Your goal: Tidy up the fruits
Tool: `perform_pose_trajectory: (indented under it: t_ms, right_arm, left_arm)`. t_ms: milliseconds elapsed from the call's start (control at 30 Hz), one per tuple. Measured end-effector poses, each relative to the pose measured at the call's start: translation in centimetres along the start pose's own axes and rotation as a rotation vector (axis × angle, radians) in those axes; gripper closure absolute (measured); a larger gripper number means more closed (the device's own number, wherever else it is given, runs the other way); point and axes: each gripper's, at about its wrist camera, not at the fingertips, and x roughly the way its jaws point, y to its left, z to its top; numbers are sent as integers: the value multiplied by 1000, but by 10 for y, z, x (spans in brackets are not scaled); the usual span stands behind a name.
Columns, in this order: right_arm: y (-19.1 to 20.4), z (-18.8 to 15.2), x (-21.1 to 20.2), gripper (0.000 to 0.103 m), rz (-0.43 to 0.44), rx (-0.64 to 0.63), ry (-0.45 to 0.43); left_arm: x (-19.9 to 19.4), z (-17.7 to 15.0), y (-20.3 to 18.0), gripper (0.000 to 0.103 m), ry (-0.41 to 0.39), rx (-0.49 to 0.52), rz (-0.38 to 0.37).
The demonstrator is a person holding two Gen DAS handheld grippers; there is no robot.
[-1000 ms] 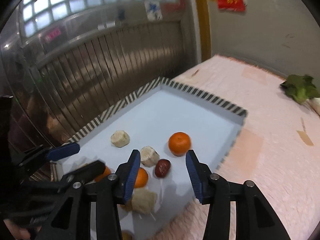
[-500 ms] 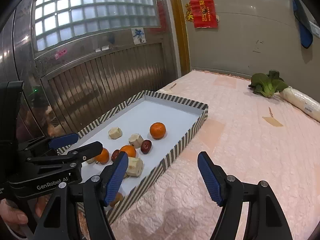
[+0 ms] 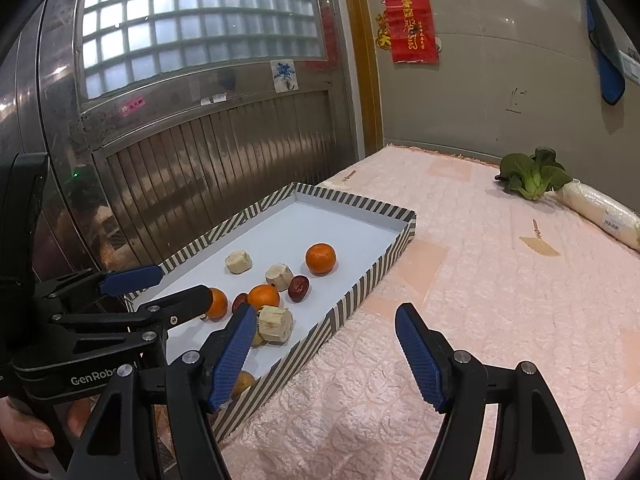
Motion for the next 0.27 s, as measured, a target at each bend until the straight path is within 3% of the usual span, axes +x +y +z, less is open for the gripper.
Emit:
perform_pose_trajectory:
  t_ms: [267]
  right_arm:
    - [-2, 0, 2, 33, -1, 1, 7]
  left_arm:
    - [0, 3, 0, 34, -25, 7, 25]
